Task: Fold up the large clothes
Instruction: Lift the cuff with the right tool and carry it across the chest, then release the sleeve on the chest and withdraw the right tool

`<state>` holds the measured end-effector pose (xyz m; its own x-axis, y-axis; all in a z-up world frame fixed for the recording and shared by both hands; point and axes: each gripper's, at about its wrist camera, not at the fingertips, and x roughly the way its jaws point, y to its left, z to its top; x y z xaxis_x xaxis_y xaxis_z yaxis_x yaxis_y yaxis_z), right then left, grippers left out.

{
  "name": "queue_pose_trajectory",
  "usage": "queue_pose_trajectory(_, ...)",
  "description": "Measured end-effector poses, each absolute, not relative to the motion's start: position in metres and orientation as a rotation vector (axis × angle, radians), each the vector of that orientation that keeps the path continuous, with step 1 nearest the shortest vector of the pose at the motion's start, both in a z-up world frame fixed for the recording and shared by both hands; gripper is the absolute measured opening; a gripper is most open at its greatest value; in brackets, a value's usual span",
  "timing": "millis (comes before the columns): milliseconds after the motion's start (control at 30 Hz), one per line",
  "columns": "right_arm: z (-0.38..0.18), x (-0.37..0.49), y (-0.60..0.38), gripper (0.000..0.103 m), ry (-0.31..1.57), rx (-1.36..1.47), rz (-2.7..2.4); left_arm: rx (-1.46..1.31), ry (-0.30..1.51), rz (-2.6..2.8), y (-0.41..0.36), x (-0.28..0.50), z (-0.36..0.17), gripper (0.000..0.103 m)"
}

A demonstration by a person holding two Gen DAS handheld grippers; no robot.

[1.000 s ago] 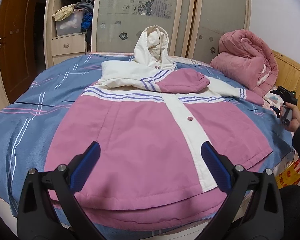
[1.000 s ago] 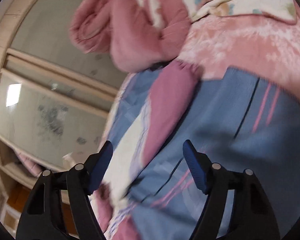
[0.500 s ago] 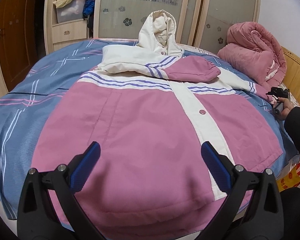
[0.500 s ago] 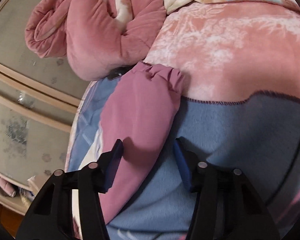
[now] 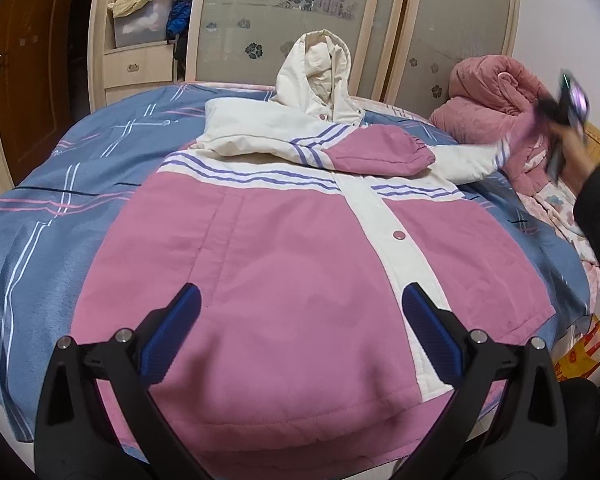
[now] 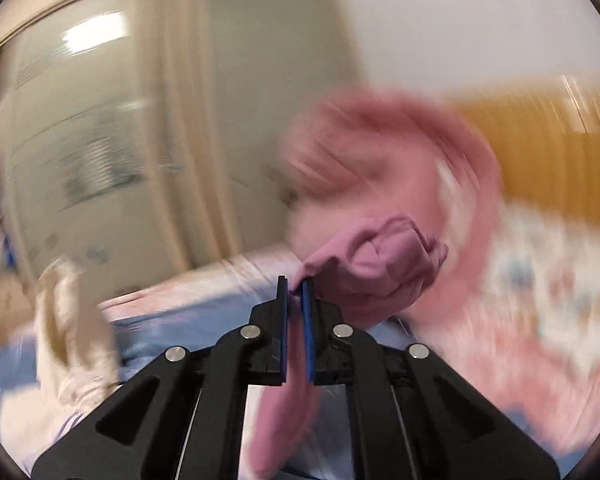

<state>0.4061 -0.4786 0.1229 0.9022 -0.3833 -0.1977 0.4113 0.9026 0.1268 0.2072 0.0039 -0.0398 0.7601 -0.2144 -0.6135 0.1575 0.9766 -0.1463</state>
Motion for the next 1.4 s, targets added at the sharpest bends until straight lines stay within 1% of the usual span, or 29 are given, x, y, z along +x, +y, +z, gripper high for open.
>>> queue_pose_trajectory(67,0.148,0.413,-0.397,0.006,0.122,-0.02,-0.308,-0.091,0.667,-0.204,0.005,0.205,-0.037,0.101)
queue_pose_trajectory(100,0.152,0.415,-0.369,0.006,0.114,-0.07,-0.267,-0.093,0.662,-0.205,0.005,0.204,-0.035,0.101)
queue_pose_trajectory(133,0.152,0.418,-0.326,0.006,0.117,-0.138,-0.203,-0.096,0.657,-0.205,0.006,0.203,-0.033,0.101)
queue_pose_trajectory(200,0.141,0.427,-0.272,0.006,0.153,-0.214,-0.118,-0.104,0.651,-0.203,0.008,0.202,-0.032,0.101)
queue_pose_trajectory(300,0.091,0.448,-0.203,0.006,0.287,-0.317,-0.025,-0.11,0.653,-0.199,0.011,0.203,-0.03,0.101)
queue_pose_trajectory(333,0.061,0.457,-0.185,0.006,0.357,-0.348,-0.015,-0.114,0.652,-0.201,0.013,0.202,-0.03,0.101)
queue_pose_trajectory(433,0.002,0.472,-0.166,0.006,0.521,-0.334,0.026,-0.119,0.646,-0.192,0.017,0.202,-0.028,0.101)
queue_pose_trajectory(467,-0.013,0.471,-0.163,0.006,0.566,-0.307,0.041,-0.121,0.645,-0.189,0.019,0.201,-0.027,0.101)
queue_pose_trajectory(533,-0.022,0.461,-0.16,0.007,0.589,-0.245,0.063,-0.125,0.646,-0.186,0.022,0.202,-0.027,0.101)
queue_pose_trajectory(600,-0.019,0.44,-0.17,0.035,0.599,-0.112,0.101,-0.13,0.644,-0.184,0.025,0.202,-0.027,0.101)
queue_pose_trajectory(633,-0.013,0.424,-0.181,0.071,0.594,0.001,0.124,-0.13,0.644,-0.181,0.026,0.202,-0.026,0.101)
queue_pose_trajectory(667,-0.006,0.403,-0.194,0.092,0.561,0.103,0.133,-0.133,0.645,-0.181,0.027,0.203,-0.026,0.101)
queue_pose_trajectory(700,0.0,0.378,-0.205,0.095,0.517,0.193,0.132,-0.138,0.648,-0.179,0.028,0.205,-0.027,0.101)
queue_pose_trajectory(767,0.01,0.341,-0.227,0.099,0.488,0.269,0.138,-0.156,0.654,-0.186,0.03,0.207,-0.027,0.101)
queue_pose_trajectory(833,0.018,0.304,-0.237,0.102,0.454,0.265,0.12,-0.168,0.657,-0.196,0.029,0.207,-0.027,0.101)
queue_pose_trajectory(1000,0.02,0.224,-0.24,0.102,0.447,0.125,-0.015,-0.137,0.651,-0.195,0.019,0.206,-0.028,0.101)
queue_pose_trajectory(1067,0.017,0.195,-0.234,0.102,0.417,0.046,-0.068,-0.134,0.653,-0.19,0.018,0.206,-0.03,0.101)
queue_pose_trajectory(1167,0.003,0.171,-0.235,0.102,0.416,-0.021,-0.116,-0.121,0.642,-0.165,0.018,0.204,-0.031,0.101)
queue_pose_trajectory(1400,-0.013,0.152,-0.261,0.102,0.424,-0.013,-0.157,-0.084,0.62,-0.137,0.018,0.199,-0.03,0.101)
